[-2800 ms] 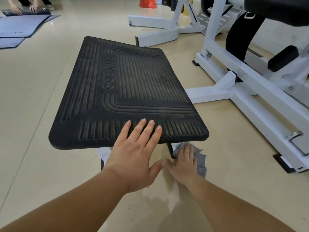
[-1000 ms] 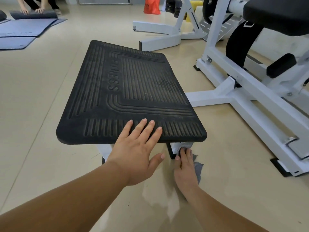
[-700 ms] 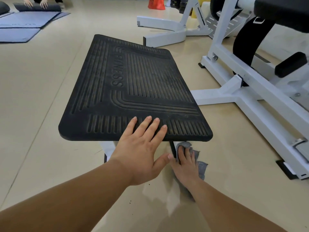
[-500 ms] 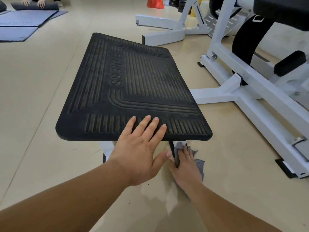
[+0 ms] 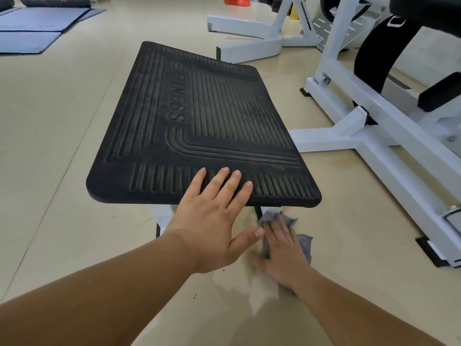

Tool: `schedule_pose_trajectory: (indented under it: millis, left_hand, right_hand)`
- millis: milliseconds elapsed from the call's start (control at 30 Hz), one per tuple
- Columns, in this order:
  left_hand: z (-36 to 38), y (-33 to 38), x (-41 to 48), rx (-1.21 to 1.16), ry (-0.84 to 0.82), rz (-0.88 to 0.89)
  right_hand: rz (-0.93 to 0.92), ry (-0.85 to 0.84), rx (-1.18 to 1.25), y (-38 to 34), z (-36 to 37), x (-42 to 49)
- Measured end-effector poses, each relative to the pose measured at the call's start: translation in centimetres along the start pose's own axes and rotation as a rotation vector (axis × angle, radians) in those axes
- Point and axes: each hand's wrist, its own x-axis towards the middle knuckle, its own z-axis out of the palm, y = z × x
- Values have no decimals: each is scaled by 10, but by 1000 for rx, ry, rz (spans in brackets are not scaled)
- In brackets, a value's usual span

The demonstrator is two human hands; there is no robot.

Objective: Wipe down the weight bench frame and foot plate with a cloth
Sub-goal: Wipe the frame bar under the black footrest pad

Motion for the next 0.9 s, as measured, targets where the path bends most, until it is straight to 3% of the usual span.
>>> schedule_pose_trajectory:
  millis: [67,200,300,400,533,733,833,900]
  left_hand:
    - [-2,0,2,-19,-3,-5]
    - [-3,-2,2,0,-40,4]
    - [-3,-5,1,50,-46,34]
    - [-2,1,-5,17,27,94]
    - [-10,28,-4,-304,110,153]
    - [-15,43,1,-889,-23,-54]
    - [-21,41,8,-1126,162,-159]
    - [-31,35,9,-1111,230,-219]
  right_hand:
    - [-126,-41,-4,0,-1,-8]
    - [86,274,511,-17,-14,-32]
    - [240,283,781,-20,-31,-46]
    - [228,275,852,-18,-56,-58]
    - [122,261,974,-27,-102,-65]
    - [31,308,1364,-44,-165,-73]
    - [61,302,1483,-57,-178,-69]
    - [81,347,1347,-65,-178,-64]
